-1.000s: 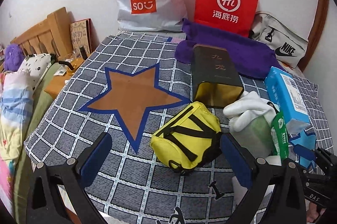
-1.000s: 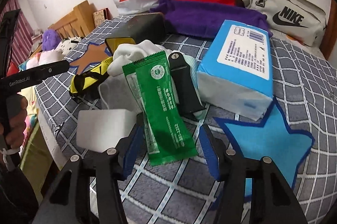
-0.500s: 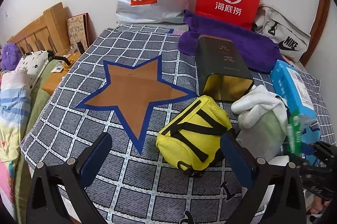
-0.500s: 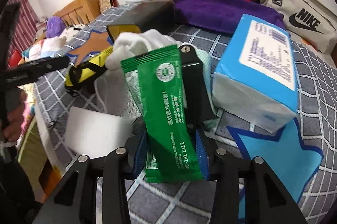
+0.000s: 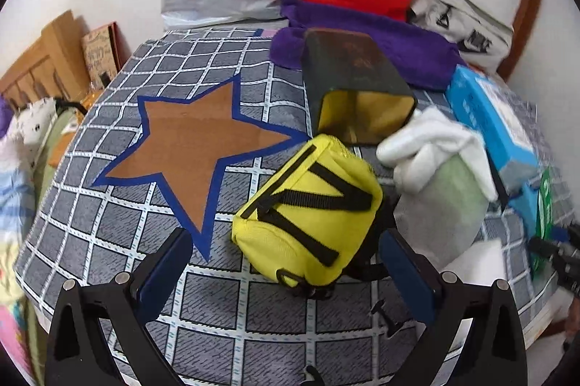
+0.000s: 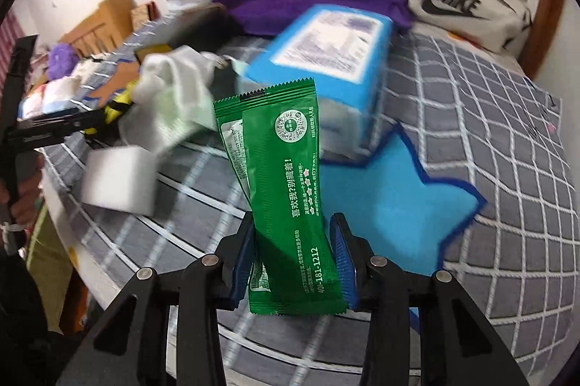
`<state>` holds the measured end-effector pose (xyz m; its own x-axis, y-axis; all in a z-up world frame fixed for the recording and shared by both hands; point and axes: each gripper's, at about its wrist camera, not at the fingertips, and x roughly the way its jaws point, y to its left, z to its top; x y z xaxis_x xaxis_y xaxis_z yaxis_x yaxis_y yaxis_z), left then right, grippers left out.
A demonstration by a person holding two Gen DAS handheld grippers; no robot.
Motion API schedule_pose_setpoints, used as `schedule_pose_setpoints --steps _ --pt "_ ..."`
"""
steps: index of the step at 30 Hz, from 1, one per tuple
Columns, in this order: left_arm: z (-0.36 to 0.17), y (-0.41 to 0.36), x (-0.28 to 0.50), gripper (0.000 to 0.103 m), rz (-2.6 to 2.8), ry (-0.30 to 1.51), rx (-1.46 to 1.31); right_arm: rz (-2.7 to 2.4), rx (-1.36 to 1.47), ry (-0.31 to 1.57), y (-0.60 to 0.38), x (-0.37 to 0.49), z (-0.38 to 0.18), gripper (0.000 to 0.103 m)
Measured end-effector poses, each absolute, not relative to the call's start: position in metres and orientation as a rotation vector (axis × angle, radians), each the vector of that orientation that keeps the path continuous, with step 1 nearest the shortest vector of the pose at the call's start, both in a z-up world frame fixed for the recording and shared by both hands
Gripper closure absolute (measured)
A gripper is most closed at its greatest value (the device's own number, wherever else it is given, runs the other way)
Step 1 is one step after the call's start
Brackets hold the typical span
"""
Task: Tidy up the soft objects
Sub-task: 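Grasp the green sachet with the right tool while the left tool grasps the yellow pouch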
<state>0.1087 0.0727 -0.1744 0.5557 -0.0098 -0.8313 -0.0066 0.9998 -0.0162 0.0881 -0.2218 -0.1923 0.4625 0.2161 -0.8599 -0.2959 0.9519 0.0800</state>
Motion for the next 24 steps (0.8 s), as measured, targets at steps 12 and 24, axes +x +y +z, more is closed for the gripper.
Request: schedule_pose_setpoints --steps 12,24 --pt "-0.196 0.069 0.134 0.0 -0.043 1.024 0.006 0.309 -0.035 1.031 -0.223 0.102 -0.203 0.059" --pt "-0.177 0.087 0.127 0.047 -0.134 0.974 -0.112 0.374 -0.022 1.023 -0.22 0.1 -0.19 0.07"
